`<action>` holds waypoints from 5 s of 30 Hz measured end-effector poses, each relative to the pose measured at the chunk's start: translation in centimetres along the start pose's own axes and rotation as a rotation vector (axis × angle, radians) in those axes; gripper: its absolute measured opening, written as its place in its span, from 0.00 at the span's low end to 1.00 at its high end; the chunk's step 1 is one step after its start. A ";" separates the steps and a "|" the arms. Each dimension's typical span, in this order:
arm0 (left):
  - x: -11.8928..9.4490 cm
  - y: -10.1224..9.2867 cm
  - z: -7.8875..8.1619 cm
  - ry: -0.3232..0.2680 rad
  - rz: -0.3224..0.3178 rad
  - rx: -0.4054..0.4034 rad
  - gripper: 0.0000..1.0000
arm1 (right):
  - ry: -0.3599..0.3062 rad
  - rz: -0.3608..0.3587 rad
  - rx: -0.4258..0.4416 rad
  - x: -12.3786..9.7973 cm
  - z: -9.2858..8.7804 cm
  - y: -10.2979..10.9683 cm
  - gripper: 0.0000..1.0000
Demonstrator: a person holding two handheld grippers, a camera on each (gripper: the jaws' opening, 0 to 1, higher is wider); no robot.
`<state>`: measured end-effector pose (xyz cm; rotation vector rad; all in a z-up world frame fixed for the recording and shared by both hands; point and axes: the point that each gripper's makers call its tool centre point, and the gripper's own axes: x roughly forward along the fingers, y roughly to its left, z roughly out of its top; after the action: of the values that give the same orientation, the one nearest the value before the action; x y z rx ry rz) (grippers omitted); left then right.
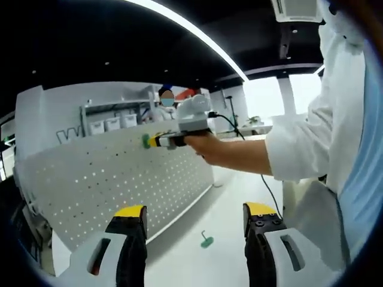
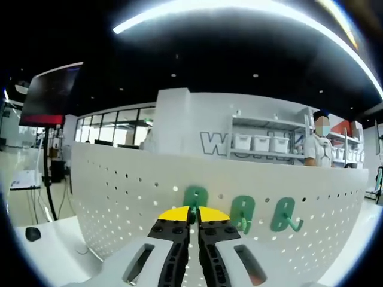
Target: Insert the hook assembly into the mounting plate slot until the hook locks in place.
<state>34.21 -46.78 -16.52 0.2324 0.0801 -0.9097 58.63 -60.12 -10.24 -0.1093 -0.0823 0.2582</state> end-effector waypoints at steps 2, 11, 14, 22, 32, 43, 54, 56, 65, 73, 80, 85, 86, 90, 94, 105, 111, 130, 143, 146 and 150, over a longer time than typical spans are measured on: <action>0.2 -0.1 -0.1 0.000 -0.003 0.001 0.66 | 0.000 -0.015 -0.017 0.0 0.0 0.0 0.01; 0.1 -0.3 -0.3 -0.006 -0.006 -0.006 0.65 | -0.011 -0.056 -0.046 0.2 0.0 -0.3 0.00; 0.1 -0.3 -0.2 -0.011 -0.004 -0.011 0.65 | -0.009 -0.066 -0.075 0.1 0.0 -0.3 0.00; -0.1 -0.5 -0.2 -0.014 -0.009 -0.008 0.64 | -0.029 -0.084 -0.105 0.0 0.3 -0.2 0.00; -0.1 -0.5 -0.2 -0.012 -0.008 -0.012 0.64 | -0.052 -0.105 -0.023 0.2 0.1 -0.7 0.00; 0.0 -0.5 -0.3 -0.009 -0.004 -0.012 0.64 | -0.064 -0.113 -0.039 0.4 0.0 -0.5 0.00; -0.2 -0.4 -0.5 -0.008 0.009 -0.018 0.64 | -0.027 -0.115 -0.094 1.0 0.0 -0.5 0.00; -0.2 -0.4 -0.5 -0.009 0.011 -0.018 0.64 | -0.024 -0.115 -0.097 0.9 0.0 -0.4 0.00; -0.3 -0.4 -0.4 -0.010 0.018 -0.017 0.64 | -0.011 -0.086 -0.065 1.0 -0.2 -0.4 0.02; -0.3 -0.3 -0.4 -0.011 0.030 -0.017 0.65 | 0.012 -0.075 -0.076 0.4 -1.0 -0.5 0.12; -0.1 -0.6 -0.4 -0.007 0.032 -0.010 0.65 | 0.028 -0.048 -0.070 -0.5 -1.5 -0.3 0.20; -0.1 -0.8 -0.2 -0.011 0.039 -0.004 0.65 | 0.022 -0.024 -0.076 -1.6 -1.2 -0.1 0.22; -0.1 -0.8 -0.2 -0.012 0.041 -0.003 0.65 | 0.021 -0.021 -0.080 -1.8 -1.2 0.0 0.22; 0.0 -1.1 -0.3 -0.009 0.043 0.003 0.65 | 0.018 -0.002 -0.084 -2.7 -1.0 0.0 0.22; 0.2 -1.4 -0.5 -0.005 0.042 0.005 0.65 | 0.017 0.018 -0.105 -3.9 -1.1 0.2 0.23; 1.0 -2.5 -1.1 0.015 0.036 0.006 0.64 | 0.064 0.086 -0.115 -6.8 -3.6 0.4 0.22; 1.4 -3.2 -1.4 0.031 0.028 0.008 0.64 | 0.095 0.130 -0.121 -8.2 -5.3 0.8 0.22; 1.6 -3.6 -2.4 0.059 0.019 0.006 0.62 | 0.282 0.343 -0.108 -11.8 -14.4 5.2 0.19; 1.9 -4.0 -2.9 0.072 0.008 0.003 0.62 | 0.462 0.409 -0.058 -13.9 -21.7 7.4 0.19; 2.0 -4.1 -3.0 0.073 0.005 0.003 0.61 | 0.498 0.406 -0.055 -14.4 -22.7 7.7 0.18; 2.0 -4.0 -3.1 0.075 0.004 -0.001 0.61 | 0.566 0.404 -0.044 -14.9 -24.2 7.8 0.15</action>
<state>32.37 -49.98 -20.50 0.2660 0.1492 -0.8967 44.65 -58.83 -36.15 -0.2394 0.5024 0.6195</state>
